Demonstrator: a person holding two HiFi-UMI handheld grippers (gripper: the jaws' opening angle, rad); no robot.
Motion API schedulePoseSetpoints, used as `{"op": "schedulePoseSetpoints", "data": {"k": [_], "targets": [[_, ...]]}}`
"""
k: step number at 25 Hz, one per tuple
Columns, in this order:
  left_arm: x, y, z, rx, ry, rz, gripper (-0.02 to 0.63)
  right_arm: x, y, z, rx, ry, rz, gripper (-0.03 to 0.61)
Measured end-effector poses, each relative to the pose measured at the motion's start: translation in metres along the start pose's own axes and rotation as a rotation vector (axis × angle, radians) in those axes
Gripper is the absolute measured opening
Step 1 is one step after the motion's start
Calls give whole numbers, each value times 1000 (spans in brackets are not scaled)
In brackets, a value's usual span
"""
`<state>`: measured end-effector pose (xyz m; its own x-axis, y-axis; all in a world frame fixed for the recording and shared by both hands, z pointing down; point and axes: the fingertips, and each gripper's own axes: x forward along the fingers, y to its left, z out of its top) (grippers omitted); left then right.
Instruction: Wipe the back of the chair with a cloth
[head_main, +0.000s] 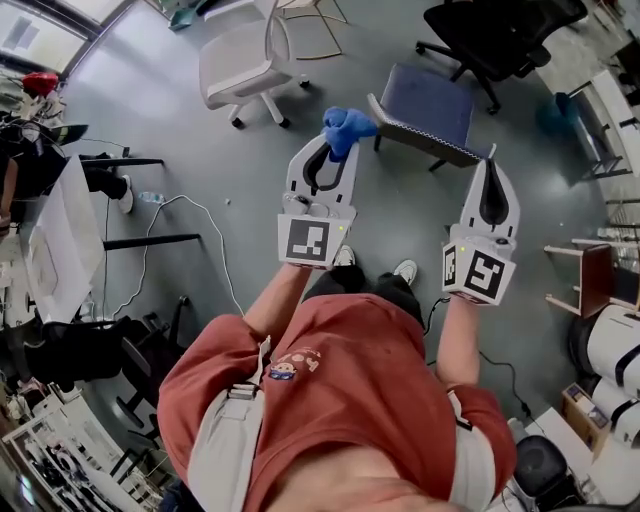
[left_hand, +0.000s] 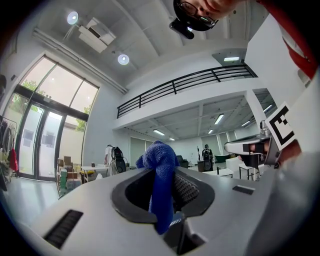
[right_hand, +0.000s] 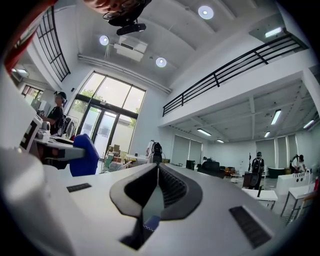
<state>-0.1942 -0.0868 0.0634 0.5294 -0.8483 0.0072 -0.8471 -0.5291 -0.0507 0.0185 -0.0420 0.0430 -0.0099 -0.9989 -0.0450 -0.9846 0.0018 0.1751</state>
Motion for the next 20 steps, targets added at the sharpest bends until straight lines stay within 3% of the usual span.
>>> {"op": "schedulePoseSetpoints", "data": {"k": [6, 13, 20], "targets": [[17, -16, -43, 27, 48, 54, 91, 18, -8, -41, 18, 34, 82, 25], [27, -31, -118, 41, 102, 81, 91, 32, 0, -109, 68, 36, 133, 25], [31, -48, -215, 91, 80, 94, 90, 30, 27, -218, 85, 88, 198, 25]]}}
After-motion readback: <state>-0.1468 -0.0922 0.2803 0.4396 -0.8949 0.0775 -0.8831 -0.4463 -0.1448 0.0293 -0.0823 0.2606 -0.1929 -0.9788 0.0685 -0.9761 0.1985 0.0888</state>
